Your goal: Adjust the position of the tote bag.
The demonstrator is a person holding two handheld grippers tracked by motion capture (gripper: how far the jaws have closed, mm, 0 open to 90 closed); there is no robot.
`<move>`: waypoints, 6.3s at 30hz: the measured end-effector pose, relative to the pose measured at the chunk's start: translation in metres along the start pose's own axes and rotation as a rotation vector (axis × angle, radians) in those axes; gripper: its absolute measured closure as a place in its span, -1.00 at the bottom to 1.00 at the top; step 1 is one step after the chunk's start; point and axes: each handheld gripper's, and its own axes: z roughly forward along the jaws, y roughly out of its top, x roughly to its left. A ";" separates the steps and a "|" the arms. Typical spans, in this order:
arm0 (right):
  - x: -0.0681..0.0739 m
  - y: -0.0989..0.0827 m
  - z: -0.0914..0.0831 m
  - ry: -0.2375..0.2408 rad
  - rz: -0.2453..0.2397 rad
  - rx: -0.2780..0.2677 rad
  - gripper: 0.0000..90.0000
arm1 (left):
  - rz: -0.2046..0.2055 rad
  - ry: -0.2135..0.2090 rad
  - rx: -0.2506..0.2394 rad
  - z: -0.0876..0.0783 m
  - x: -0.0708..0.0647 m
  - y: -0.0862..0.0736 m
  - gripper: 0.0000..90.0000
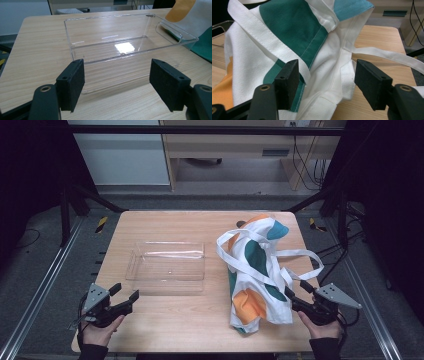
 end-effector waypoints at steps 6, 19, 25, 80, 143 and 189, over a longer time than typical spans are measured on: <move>0.007 0.006 0.002 0.041 0.004 0.013 -0.11 | 0.002 0.001 0.006 0.000 -0.001 -0.001 -0.37; 0.022 0.008 0.022 0.053 -0.022 0.121 0.01 | 0.005 -0.001 0.012 0.001 -0.002 0.000 -0.36; 0.019 0.011 0.036 0.039 -0.004 0.139 0.05 | 0.007 -0.004 0.014 0.002 -0.003 0.000 -0.35; 0.029 0.049 0.020 0.112 -0.105 0.080 0.98 | 0.011 -0.010 0.037 0.002 -0.002 0.000 -0.22; 0.048 0.036 0.000 0.110 -0.073 0.171 0.76 | 0.011 -0.010 0.042 -0.001 -0.005 0.001 -0.19; -0.004 0.051 0.093 0.114 0.097 0.114 -0.33 | 0.030 -0.008 0.055 0.004 -0.010 0.005 -0.19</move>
